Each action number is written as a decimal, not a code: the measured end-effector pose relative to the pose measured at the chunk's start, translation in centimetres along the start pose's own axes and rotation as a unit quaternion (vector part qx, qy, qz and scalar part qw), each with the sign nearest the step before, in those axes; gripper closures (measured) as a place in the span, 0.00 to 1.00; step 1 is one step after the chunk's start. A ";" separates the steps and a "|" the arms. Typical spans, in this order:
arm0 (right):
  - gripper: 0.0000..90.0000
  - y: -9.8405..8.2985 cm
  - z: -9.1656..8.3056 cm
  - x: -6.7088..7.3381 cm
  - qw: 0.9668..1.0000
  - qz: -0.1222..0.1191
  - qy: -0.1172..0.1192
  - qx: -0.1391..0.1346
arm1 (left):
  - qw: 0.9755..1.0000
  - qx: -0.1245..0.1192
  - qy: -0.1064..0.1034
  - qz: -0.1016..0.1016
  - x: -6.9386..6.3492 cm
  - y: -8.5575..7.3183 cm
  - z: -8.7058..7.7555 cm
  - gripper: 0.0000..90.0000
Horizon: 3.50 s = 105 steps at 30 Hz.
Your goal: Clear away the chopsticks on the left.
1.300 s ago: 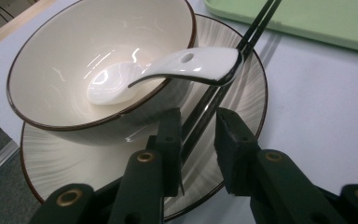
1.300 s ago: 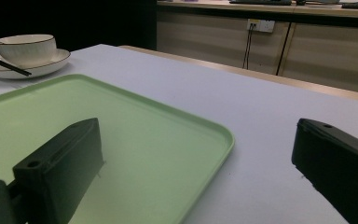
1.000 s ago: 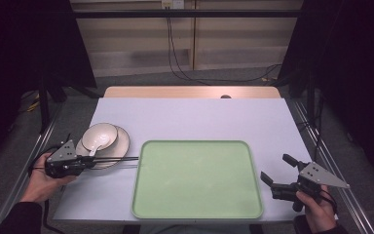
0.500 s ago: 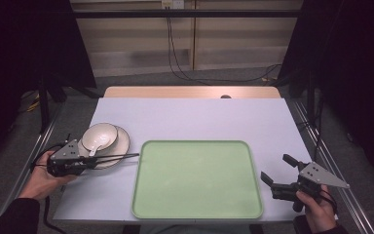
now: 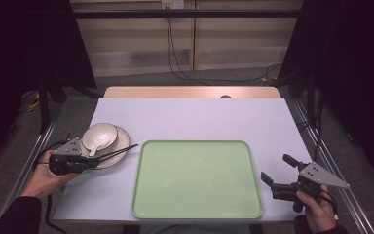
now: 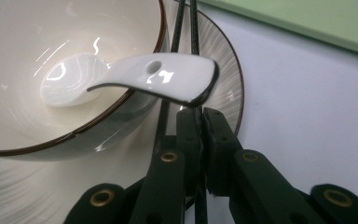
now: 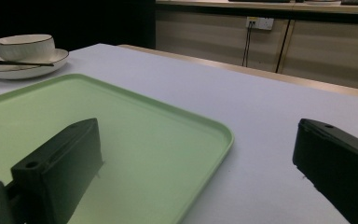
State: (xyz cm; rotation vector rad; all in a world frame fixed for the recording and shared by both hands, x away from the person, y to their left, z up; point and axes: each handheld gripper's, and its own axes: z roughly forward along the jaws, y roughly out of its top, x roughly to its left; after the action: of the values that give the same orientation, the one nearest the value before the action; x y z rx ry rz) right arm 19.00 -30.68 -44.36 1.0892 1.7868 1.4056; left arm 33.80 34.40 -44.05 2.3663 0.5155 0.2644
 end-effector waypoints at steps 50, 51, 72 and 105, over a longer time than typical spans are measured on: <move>0.00 0.1 0.1 0.3 1.000 -0.008 0.000 -0.014 | 0.972 -0.107 0.054 -0.204 -10.3 4.6 -0.3 0.96; 0.00 0.1 0.1 0.3 1.000 -0.008 0.002 -0.014 | 0.971 -0.107 0.058 -0.207 -10.5 4.9 0.0 0.96; 0.00 0.1 0.1 0.3 1.000 -0.013 0.002 -0.012 | 0.945 -0.064 0.094 -0.307 -11.0 7.4 4.5 0.96; 0.00 0.0 0.0 0.3 1.000 -0.014 0.005 -0.013 | 0.930 0.006 0.107 -0.352 -12.9 8.1 9.1 0.96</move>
State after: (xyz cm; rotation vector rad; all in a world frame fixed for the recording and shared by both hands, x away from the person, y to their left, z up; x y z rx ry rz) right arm 18.88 -30.35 -44.34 1.0404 1.7801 1.4163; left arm 27.52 17.96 -46.02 2.0103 1.4199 0.1818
